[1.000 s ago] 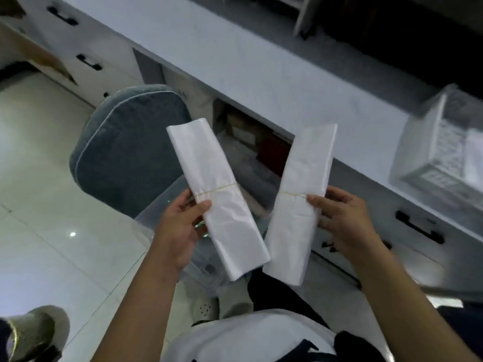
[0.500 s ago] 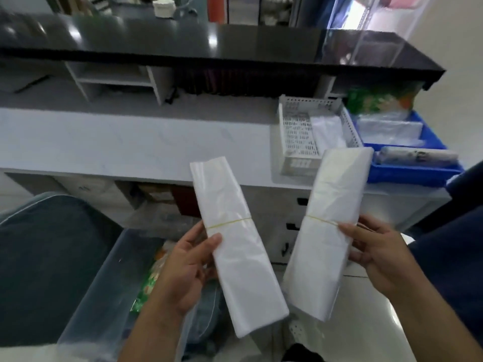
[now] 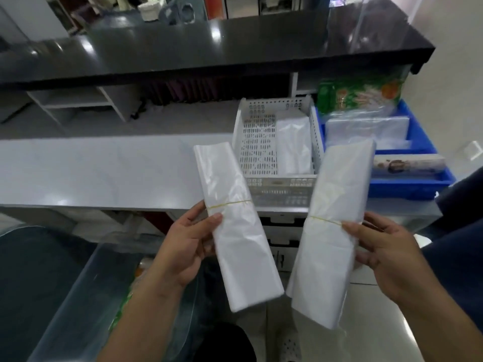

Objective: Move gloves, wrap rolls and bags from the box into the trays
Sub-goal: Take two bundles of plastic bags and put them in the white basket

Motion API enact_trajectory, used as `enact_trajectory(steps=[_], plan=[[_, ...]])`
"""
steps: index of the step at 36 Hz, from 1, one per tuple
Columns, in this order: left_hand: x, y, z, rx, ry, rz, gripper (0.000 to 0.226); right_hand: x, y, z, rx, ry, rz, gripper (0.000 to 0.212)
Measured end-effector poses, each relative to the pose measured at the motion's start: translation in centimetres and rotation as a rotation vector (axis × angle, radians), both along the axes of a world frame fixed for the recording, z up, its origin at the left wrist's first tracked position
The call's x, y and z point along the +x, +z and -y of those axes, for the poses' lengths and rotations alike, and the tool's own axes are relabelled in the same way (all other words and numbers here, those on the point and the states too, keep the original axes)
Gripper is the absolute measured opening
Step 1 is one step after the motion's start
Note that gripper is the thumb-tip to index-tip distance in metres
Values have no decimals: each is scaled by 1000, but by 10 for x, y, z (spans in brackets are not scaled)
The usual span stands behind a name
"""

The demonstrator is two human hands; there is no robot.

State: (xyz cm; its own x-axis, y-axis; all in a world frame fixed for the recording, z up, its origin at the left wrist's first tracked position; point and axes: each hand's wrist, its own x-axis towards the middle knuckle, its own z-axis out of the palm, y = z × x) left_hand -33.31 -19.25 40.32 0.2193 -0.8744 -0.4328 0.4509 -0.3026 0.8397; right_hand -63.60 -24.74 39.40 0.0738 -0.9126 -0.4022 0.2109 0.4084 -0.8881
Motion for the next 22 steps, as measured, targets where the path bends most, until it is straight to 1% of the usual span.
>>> enact_trajectory(steps=[3,6,8,13,16,19,22], plan=[[2,3,22,30,8,66,52,-3,-1,15,-3,6,-3,46],[10,7,51,52,-4,159,40,-2,-4,33,19,-1,-1,37],[17,10,74,46,-30,207,37,-1,-3,45,26,-9,9,33],[35,14,141,19,-98,292,42,12,6,79,31,-38,-8,29],[44,13,181,-1,-122,320,42,25,15,104,19,-88,-9,34],[52,8,220,-8,-153,353,39,40,19,128,6,-150,-33,46],[56,-2,259,0,-191,372,35,51,19,148,14,-174,-63,37]])
